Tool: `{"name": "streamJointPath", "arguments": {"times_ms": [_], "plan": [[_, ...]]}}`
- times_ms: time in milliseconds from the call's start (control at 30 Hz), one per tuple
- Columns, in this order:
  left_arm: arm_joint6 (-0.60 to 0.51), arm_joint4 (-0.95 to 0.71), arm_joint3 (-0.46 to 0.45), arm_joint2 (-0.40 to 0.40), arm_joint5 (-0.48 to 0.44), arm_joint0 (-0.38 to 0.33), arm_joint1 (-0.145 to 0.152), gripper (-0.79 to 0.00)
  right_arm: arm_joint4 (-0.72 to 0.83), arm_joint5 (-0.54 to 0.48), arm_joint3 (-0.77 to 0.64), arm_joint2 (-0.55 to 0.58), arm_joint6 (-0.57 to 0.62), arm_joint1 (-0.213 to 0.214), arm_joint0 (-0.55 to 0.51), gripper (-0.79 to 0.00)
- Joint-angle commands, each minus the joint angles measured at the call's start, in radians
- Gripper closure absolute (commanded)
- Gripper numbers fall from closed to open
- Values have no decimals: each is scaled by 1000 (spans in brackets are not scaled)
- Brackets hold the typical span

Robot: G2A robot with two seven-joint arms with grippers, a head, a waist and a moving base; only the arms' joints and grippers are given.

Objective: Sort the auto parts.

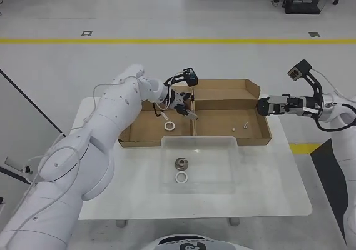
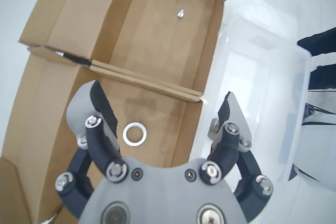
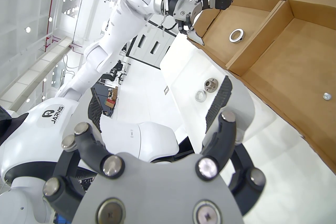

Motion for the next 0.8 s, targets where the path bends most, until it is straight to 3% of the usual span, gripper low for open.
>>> {"name": "streamJointPath", "arguments": {"times_ms": [0, 100, 267, 467, 767], "plan": [[-85, -58, -78, -5, 0, 11, 19, -785, 0, 0, 0, 0, 0, 0, 0, -785], [-85, -111, -150, 17, 0, 36, 49, -785, 0, 0, 0, 0, 0, 0, 0, -785], [-89, -173, -269, 119, 3, 34, 118, -785, 0, 0, 0, 0, 0, 0, 0, -785], [-158, -377, -477, 223, 73, 25, 220, -785, 0, 0, 0, 0, 0, 0, 0, -785], [-163, -387, -491, 227, 78, 23, 226, -785, 0, 0, 0, 0, 0, 0, 0, -785]]}}
